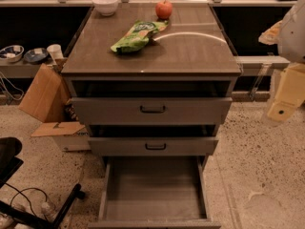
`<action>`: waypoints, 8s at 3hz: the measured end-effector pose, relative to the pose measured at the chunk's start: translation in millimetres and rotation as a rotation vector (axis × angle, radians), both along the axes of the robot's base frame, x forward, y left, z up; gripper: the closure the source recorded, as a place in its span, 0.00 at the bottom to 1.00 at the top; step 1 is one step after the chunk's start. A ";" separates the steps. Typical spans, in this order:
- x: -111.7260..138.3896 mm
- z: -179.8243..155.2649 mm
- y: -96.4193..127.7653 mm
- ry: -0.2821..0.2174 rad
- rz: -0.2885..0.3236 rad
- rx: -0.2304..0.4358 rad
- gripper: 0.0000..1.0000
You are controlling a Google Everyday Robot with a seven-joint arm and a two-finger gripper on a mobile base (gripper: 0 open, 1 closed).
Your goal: Place green rice chip bag into bottom drawer
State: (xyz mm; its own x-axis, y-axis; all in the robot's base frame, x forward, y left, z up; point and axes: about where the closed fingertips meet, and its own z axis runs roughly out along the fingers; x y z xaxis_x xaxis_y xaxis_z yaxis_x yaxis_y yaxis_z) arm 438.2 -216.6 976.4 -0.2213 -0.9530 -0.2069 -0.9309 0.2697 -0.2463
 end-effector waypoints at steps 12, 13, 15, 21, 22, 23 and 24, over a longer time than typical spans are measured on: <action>380.0 -69.8 269.4 -0.539 0.250 0.582 0.00; 399.7 -93.4 267.4 -0.496 0.229 0.591 0.01; 407.6 -113.2 274.5 -0.460 0.247 0.591 0.45; 283.7 62.9 272.3 -0.751 0.507 0.649 1.00; 214.5 109.0 271.6 -0.842 0.573 0.677 1.00; 145.4 140.9 293.1 -0.966 0.572 0.742 1.00; 88.8 91.1 313.0 -0.888 0.517 0.866 1.00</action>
Offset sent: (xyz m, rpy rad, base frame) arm 0.1033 0.0357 0.0124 0.1388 -0.3506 0.1645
